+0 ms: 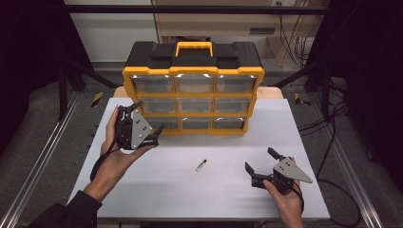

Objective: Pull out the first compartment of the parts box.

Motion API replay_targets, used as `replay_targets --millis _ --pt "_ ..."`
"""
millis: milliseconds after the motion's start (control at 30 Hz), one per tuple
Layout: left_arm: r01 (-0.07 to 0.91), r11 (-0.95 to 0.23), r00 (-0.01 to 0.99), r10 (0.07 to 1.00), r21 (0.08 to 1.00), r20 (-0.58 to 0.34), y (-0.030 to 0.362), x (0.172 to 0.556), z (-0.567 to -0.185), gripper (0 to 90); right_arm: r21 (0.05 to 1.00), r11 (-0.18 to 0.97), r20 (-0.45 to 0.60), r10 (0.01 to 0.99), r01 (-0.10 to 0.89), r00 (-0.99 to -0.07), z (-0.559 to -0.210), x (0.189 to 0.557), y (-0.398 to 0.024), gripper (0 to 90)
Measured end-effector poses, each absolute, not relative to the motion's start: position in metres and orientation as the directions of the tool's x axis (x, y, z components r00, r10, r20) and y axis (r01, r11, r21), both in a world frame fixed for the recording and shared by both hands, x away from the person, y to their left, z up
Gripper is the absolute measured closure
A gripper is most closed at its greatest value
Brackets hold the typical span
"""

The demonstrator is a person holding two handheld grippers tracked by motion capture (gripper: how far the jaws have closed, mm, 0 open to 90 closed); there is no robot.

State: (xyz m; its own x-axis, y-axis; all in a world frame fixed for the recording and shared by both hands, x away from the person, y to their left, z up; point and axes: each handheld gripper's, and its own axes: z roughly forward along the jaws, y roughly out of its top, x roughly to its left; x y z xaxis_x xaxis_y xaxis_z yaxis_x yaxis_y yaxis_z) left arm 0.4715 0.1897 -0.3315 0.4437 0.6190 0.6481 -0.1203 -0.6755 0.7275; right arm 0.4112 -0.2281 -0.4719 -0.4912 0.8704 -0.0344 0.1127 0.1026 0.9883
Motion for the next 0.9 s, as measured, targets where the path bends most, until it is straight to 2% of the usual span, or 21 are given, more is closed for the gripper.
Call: replay_targets --millis 167,500,767,900 --pt "-0.131 -0.703 0.399 0.608 0.699 0.686 0.185 0.472 -0.321 13.4 0.986 0.117 -0.047 0.872 0.115 -0.488 -0.473 0.411 -0.228 2.8" --pt "-0.139 -0.779 0.333 0.544 0.611 0.77 0.178 0.485 -0.306 15.1 0.982 0.152 -0.077 0.866 0.114 -0.494 -0.474 0.411 -0.225 2.9" --pt "-0.149 -0.827 0.216 0.507 0.541 0.834 0.179 0.493 -0.3 18.7 0.982 0.15 -0.077 0.869 0.112 -0.489 -0.473 0.41 -0.225 3.1" --pt "-0.147 -0.838 0.199 0.496 0.526 0.845 0.18 0.497 -0.298 19.9 0.982 0.15 -0.077 0.87 0.114 -0.487 -0.473 0.409 -0.226 3.1"
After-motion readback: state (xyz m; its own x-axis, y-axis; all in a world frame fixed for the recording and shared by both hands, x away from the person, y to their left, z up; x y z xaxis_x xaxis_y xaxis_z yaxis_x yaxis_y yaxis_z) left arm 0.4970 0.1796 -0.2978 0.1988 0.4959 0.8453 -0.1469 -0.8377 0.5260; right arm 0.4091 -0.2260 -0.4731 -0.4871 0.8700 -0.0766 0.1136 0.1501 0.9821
